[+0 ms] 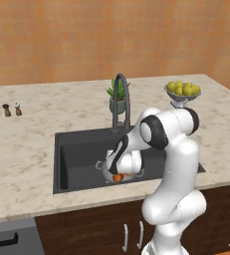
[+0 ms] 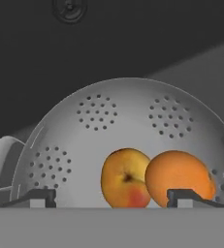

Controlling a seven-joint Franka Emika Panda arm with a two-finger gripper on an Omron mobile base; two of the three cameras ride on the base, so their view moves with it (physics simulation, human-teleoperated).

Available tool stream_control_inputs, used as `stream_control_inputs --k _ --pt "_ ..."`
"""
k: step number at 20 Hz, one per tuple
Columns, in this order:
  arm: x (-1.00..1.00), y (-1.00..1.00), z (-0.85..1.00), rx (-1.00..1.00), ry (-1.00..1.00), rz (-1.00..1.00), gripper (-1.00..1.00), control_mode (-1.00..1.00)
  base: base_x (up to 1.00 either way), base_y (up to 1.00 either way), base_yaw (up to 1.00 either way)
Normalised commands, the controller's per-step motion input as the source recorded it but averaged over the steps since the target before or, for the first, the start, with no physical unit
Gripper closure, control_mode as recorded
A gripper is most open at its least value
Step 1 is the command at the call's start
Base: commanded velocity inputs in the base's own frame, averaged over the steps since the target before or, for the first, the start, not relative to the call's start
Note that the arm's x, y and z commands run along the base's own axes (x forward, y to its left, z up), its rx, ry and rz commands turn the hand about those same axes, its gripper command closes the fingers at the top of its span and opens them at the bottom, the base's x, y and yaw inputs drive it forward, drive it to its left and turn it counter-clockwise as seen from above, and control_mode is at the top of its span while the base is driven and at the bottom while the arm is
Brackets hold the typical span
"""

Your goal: Put the colander in the sink, put the apple, tangerine, peach in the colander, and turn on the sink faucet and pour water over the colander.

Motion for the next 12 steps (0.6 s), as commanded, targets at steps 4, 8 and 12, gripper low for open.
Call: stream_control_inputs --k 4,8,12 --pt "0.00 -0.19 0.53 0.00 0.00 0.00 -1.00 -1.00 0.00 0.00 0.00" --pt "-0.18 -0.35 0.70 0.00 0.00 0.00 -1.00 -1.00 0.00 0.00 0.00" --pt "-0.29 -0.62 0.57 0.00 0.00 0.00 -1.00 -1.00 0.00 0.00 0.00"
